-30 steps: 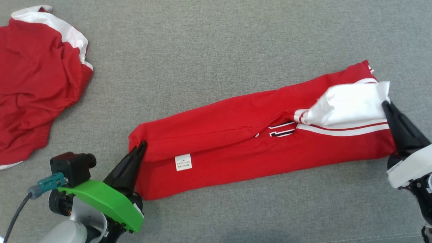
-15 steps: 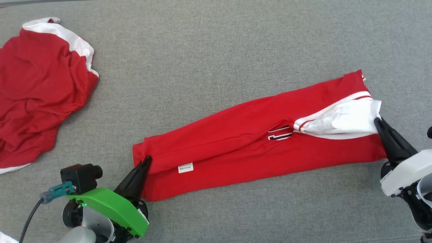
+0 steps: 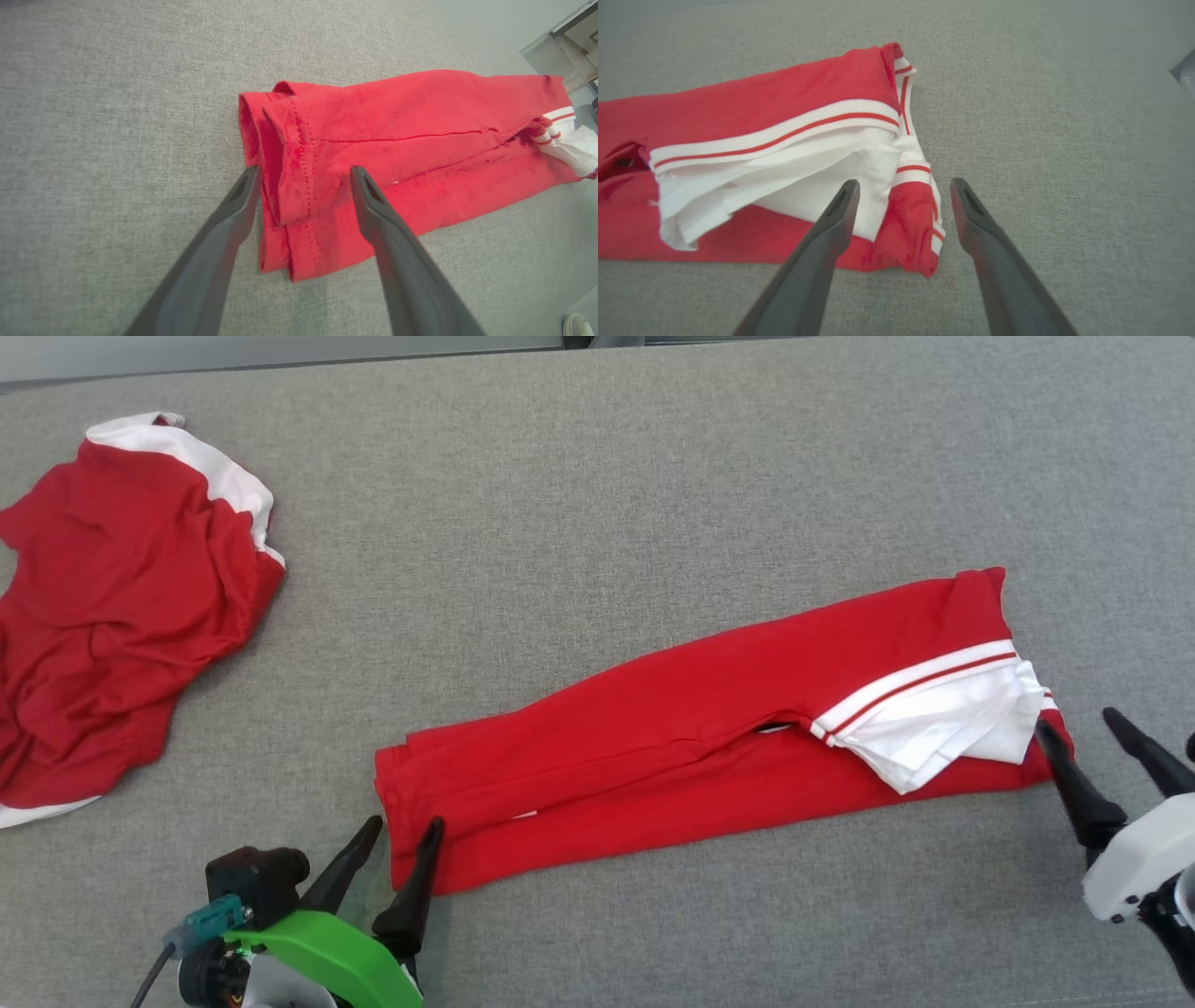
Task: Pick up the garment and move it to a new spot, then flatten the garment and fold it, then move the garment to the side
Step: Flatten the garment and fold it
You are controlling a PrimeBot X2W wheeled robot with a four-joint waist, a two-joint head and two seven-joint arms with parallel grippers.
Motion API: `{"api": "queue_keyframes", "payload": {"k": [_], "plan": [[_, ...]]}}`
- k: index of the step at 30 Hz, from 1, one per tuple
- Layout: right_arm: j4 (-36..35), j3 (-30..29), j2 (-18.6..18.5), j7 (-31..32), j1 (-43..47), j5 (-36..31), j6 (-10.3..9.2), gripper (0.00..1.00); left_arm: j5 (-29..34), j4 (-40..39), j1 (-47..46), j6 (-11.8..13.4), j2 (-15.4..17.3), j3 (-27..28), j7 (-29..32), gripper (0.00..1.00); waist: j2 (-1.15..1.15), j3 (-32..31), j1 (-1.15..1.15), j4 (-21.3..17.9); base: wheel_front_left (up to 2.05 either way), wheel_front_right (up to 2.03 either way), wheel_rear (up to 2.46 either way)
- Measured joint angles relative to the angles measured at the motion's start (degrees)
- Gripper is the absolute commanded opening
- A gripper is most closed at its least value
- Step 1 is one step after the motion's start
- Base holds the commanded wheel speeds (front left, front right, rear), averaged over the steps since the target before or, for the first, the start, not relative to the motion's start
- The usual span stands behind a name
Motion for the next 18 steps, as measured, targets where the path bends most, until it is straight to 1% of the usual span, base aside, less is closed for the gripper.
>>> {"api": "queue_keyframes", "payload": {"k": [3,5,9,11,15,18], "plan": [[-0.73,-3.88,0.35,-1.46,1.55,-1.62,0.0,1.0,2.2,2.41,0.86,1.63,-0.84,0.63,-3.44,1.0,0.0,-1.13,0.0,0.36,0.0,0.0,0.0],[-1.58,-6.39,1.08,-1.57,3.51,-3.28,0.0,1.0,3.28,3.59,1.7,2.25,-1.58,1.02,-4.88,1.0,0.0,-1.96,0.0,0.7,0.0,0.0,0.0],[-4.13,-13.49,4.45,-3.02,6.06,-6.61,0.0,1.0,7.11,4.16,4.06,3.34,-4.02,4.03,-6.41,1.0,0.0,-4.08,0.0,1.34,0.0,0.0,0.0],[-5.25,-15.95,6.82,-3.45,7.09,-8.03,0.01,1.0,11.35,3.56,5.44,3.55,-5.01,6.35,-6.46,1.0,0.0,-5.22,0.0,1.68,0.0,0.0,0.0],[-5.82,-16.95,11.02,-3.98,8.42,-10.48,0.01,1.0,20.12,1.74,9.19,3.12,-8.21,11.33,-6.62,1.0,0.0,-7.75,0.0,2.36,0.0,0.0,0.0],[-4.31,-16.51,12.84,-4.23,9.38,-12.01,0.01,1.0,26.54,0.27,12.67,2.0,-10.24,14.36,-6.64,1.0,0.0,-9.89,0.0,2.77,0.0,0.0,0.0]]}}
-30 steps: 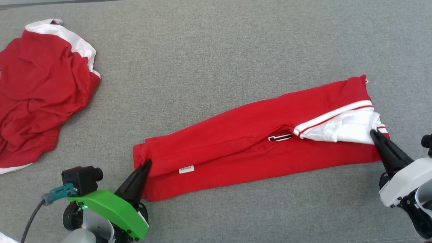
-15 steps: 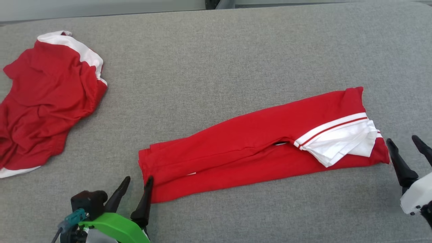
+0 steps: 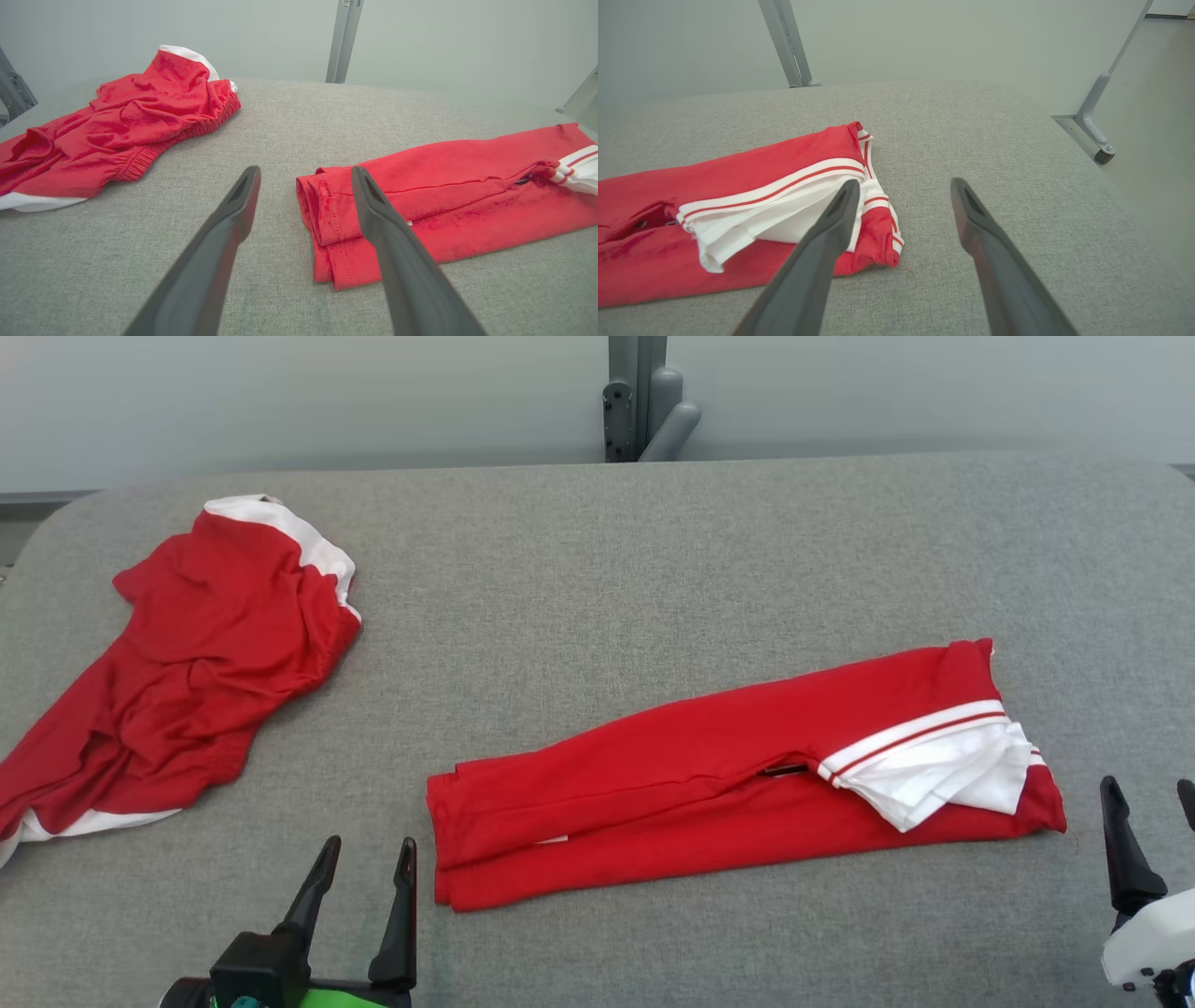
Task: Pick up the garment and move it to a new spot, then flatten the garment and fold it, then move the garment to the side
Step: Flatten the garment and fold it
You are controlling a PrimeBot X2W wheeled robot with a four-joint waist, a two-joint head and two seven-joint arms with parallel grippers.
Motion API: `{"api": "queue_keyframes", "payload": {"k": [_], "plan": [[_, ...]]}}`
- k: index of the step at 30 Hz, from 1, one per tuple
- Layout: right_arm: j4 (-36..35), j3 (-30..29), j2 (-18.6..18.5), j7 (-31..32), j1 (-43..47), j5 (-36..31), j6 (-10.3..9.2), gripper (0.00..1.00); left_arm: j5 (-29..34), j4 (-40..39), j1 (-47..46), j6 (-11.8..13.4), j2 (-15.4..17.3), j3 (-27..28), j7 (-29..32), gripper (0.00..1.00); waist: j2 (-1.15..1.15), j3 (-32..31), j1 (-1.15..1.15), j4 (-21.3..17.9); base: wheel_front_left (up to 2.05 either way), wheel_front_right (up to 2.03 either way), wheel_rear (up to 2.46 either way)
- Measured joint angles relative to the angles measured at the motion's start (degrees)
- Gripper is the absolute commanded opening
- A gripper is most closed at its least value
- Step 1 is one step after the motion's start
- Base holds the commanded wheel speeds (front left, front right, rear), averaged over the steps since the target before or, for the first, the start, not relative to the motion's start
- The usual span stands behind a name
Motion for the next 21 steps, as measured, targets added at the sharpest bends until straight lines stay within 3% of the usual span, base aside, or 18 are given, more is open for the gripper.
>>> {"api": "queue_keyframes", "payload": {"k": [6,10,21], "plan": [[5.2,1.2,2.01,0.4,-2.66,-1.19,-0.01,1.0,10.05,-3.45,4.19,-2.05,-4.55,7.68,-0.01,1.0,0.0,-2.96,0.0,1.17,0.0,0.0,0.0],[9.65,3.3,1.77,1.53,-8.7,-2.19,0.0,1.0,14.0,-3.86,5.21,-5.28,-6.8,11.21,-0.01,1.0,0.0,-2.19,0.0,1.69,0.0,0.0,0.0],[25.32,7.25,0.91,4.67,-23.09,-6.09,0.0,1.0,18.98,-2.86,3.8,-13.1,-12.34,18.39,-0.01,1.0,0.0,4.57,0.0,2.88,0.0,0.0,0.0]]}}
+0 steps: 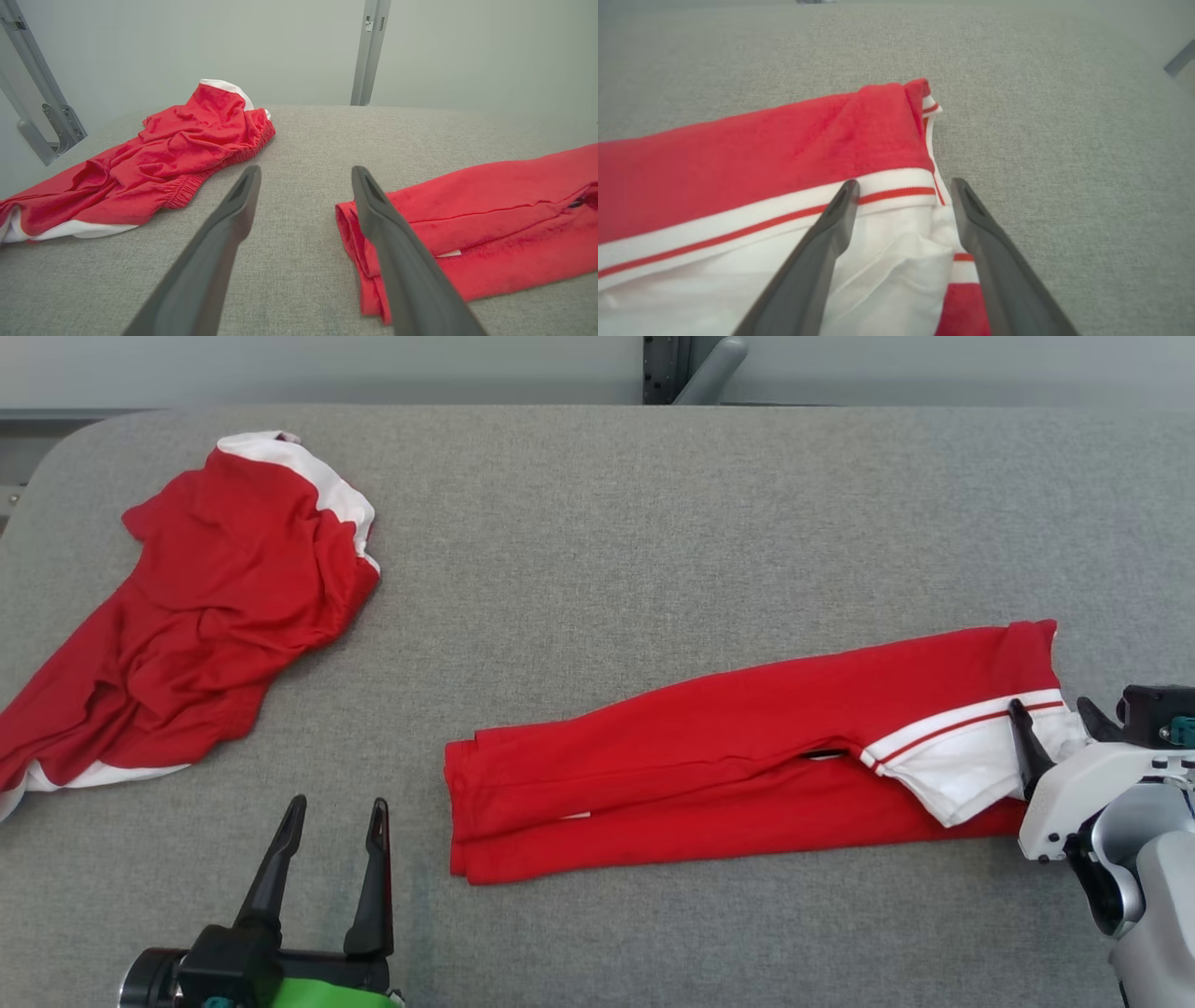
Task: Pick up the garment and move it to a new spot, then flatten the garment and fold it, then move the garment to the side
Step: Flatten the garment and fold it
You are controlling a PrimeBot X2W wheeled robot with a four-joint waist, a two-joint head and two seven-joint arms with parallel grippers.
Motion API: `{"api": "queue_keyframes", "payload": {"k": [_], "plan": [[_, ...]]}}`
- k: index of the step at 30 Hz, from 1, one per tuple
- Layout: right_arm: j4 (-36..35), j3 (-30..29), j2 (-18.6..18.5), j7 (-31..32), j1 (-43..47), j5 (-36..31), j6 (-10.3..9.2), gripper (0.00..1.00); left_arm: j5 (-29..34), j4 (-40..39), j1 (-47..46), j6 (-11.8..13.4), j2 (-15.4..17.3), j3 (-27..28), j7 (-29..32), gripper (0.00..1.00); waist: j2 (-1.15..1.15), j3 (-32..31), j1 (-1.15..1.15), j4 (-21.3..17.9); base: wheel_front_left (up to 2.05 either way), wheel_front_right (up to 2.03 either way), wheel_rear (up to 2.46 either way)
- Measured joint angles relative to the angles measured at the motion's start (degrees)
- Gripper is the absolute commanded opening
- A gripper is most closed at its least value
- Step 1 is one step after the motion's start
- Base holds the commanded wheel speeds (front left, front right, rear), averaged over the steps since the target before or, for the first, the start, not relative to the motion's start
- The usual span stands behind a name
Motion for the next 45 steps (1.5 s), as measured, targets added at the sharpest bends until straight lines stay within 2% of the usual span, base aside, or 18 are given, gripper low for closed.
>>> {"api": "queue_keyframes", "payload": {"k": [4,12,21,22,23,24,30,35,41,45], "plan": [[4.17,0.33,-1.0,0.23,-1.8,-0.29,0.0,1.0,1.21,0.6,-0.79,-1.82,-1.68,2.18,0.0,1.0,0.0,1.74,0.0,0.79,0.0,0.0,0.0],[6.66,3.18,-3.97,2.74,-4.37,2.11,0.03,1.0,3.02,1.04,-1.13,-4.27,-4.04,5.22,0.0,1.0,0.0,3.98,0.0,1.51,0.0,0.0,0.0],[6.79,6.75,-7.11,10.24,-6.13,11.94,0.07,1.0,3.99,1.3,-2.9,-5.76,-5.15,6.73,0.0,1.0,0.0,5.42,0.0,2.28,0.0,0.0,0.0],[6.42,7.25,-7.53,11.35,-6.11,13.3,0.03,0.89,4.01,1.36,-2.9,-5.81,-5.27,6.89,0.0,1.0,0.0,5.42,0.0,2.38,0.0,0.0,0.0],[5.91,7.68,-7.91,12.26,-6.03,14.95,0.02,0.4,4.04,1.37,-2.89,-5.84,-5.39,6.99,0.0,1.0,-0.01,5.38,0.0,2.43,0.0,0.0,0.0],[5.24,8.01,-8.27,13.06,-5.73,16.48,-0.03,0.0,4.15,1.37,-2.88,-6.02,-5.54,7.12,0.0,1.0,0.0,5.33,0.0,2.46,0.0,0.0,0.0],[1.19,9.37,-10.44,15.57,-3.58,24.57,0.09,0.0,4.27,1.46,-2.6,-6.26,-5.98,7.82,0.0,1.0,0.0,5.24,0.0,1.92,0.0,0.0,0.0],[0.4,7.99,-11.52,15.62,-2.56,27.14,0.13,0.0,4.41,1.45,-2.59,-6.48,-6.1,8.01,0.0,1.0,0.0,5.07,0.0,1.21,0.0,0.0,0.0],[0.07,3.87,-16.41,17.29,-1.68,28.36,0.09,0.0,4.86,1.13,-2.69,-6.82,-6.15,8.84,0.0,1.0,0.0,5.56,0.0,0.04,0.0,0.0,0.0],[0.12,-1.51,-20.95,19.44,-0.59,28.2,0.04,0.0,5.0,1.14,-2.76,-7.25,-6.14,9.26,0.0,1.0,0.0,6.24,0.0,-0.61,0.0,0.0,0.0]]}}
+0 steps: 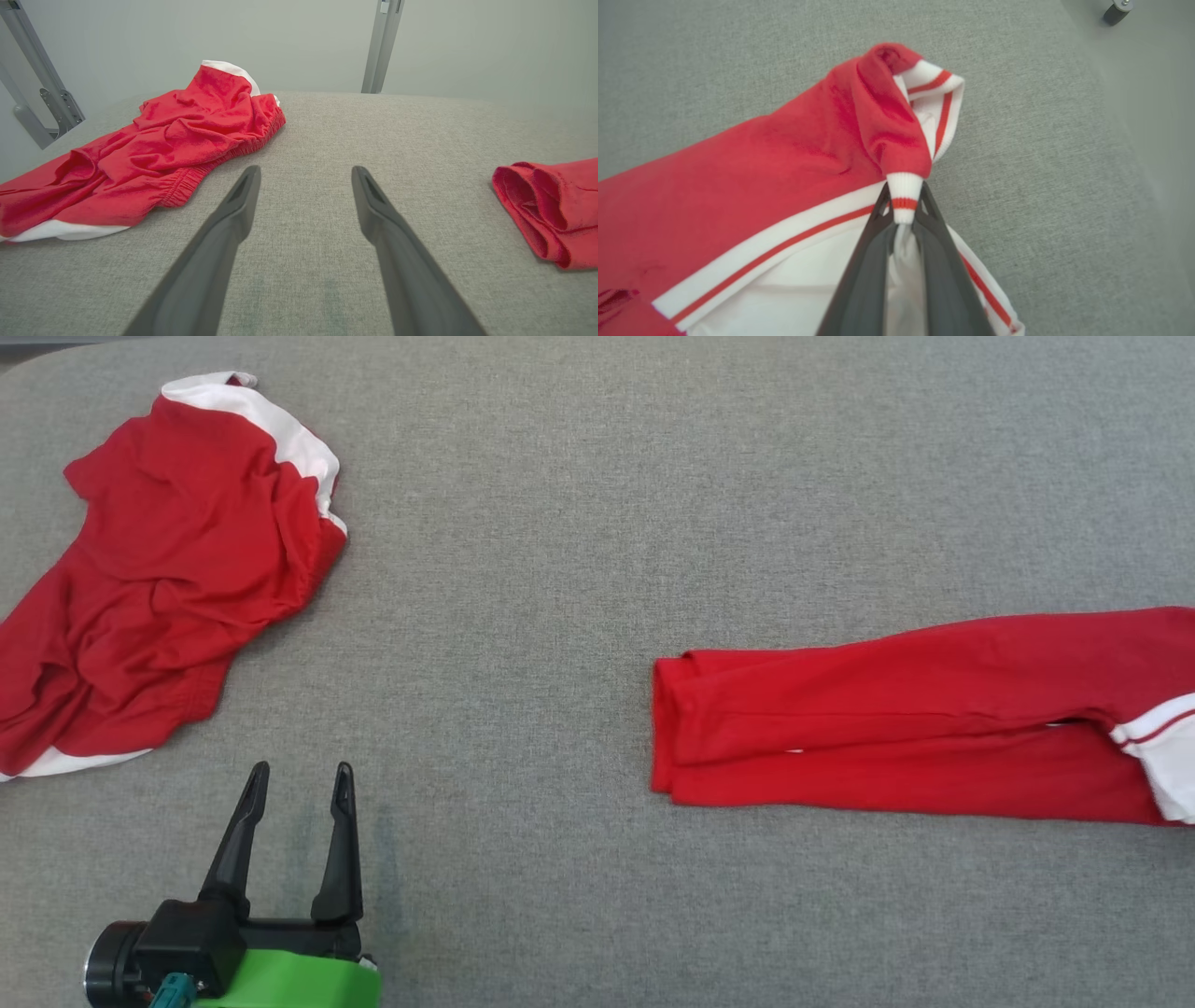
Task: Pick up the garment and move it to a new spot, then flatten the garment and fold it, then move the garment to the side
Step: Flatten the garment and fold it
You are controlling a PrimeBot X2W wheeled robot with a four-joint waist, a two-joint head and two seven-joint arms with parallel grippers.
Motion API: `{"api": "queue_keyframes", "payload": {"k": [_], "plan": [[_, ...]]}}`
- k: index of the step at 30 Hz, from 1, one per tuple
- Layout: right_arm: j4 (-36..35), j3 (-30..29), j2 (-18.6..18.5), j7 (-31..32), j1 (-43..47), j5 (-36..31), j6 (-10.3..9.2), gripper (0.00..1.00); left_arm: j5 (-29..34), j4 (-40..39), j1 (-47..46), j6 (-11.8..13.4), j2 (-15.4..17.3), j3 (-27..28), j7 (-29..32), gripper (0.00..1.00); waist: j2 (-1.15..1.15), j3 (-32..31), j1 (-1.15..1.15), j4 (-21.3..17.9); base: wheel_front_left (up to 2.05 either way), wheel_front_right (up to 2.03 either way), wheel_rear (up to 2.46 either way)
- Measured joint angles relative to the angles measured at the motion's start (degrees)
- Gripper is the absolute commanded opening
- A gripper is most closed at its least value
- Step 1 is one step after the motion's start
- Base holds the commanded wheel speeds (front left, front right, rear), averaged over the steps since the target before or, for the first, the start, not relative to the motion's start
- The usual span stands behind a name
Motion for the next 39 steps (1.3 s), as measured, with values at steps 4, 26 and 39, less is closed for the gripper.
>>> {"api": "queue_keyframes", "payload": {"k": [4,26,39], "plan": [[-1.48,-6.41,-3.65,3.09,1.37,-0.59,-0.02,0.0,0.0,-0.19,-0.07,-0.05,0.04,0.83,0.0,1.0,0.0,0.65,0.0,-0.46,0.0,0.0,0.0],[-30.53,14.43,31.92,3.99,1.83,-7.47,-0.09,0.0,0.4,1.54,-1.17,-0.27,0.07,-2.35,0.0,1.0,0.0,1.08,0.0,-5.89,0.0,0.0,0.0],[-20.37,20.56,33.18,-3.24,1.1,-7.94,-0.09,0.0,-0.1,3.35,-0.83,-0.33,0.04,-3.26,-0.01,1.0,0.0,-0.42,0.0,-2.87,0.0,0.0,0.0]]}}
